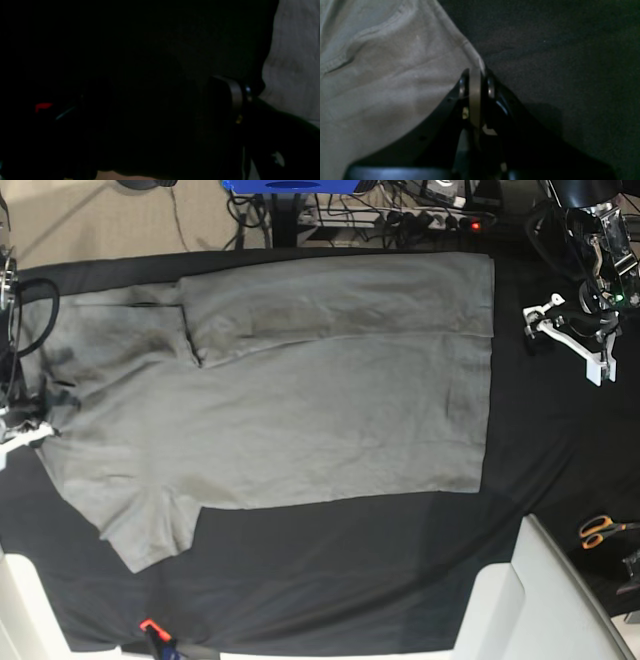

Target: Fold the T-shirt properly

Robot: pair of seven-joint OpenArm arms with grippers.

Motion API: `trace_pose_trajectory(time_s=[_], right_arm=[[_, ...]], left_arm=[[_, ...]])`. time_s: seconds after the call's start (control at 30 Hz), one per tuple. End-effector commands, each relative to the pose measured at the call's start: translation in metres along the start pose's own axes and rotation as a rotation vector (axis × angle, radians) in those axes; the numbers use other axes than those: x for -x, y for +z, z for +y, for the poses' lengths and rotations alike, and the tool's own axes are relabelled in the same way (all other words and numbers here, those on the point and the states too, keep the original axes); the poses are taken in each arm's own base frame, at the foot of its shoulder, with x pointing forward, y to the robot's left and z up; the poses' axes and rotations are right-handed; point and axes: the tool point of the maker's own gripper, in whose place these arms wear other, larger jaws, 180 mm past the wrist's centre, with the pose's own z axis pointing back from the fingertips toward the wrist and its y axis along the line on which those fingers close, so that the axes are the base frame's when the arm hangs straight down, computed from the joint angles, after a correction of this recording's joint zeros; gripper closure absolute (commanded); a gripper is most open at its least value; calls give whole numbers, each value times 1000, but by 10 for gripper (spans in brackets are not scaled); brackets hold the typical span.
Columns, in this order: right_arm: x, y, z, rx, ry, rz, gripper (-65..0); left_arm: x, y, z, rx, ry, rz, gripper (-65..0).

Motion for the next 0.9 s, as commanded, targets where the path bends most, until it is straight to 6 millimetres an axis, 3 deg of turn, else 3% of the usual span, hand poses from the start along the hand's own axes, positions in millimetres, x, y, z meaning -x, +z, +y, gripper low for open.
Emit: trace_pose_trajectory(time_s=[0.0, 0.3, 0.77, 0.87], right_arm=[[-32, 3, -6, 3, 6, -67, 0], [-45, 23, 2, -45, 13, -29, 0], [-27, 81, -15, -25, 34, 113, 0], [-19, 96, -10, -28, 38, 144, 0]], left_arm=[[-18, 4, 4, -5, -15, -49, -573], [-18, 4, 4, -6, -16, -49, -573], [-20, 4, 4, -6, -17, -52, -573], [-20, 4, 4, -6, -17, -52, -573]])
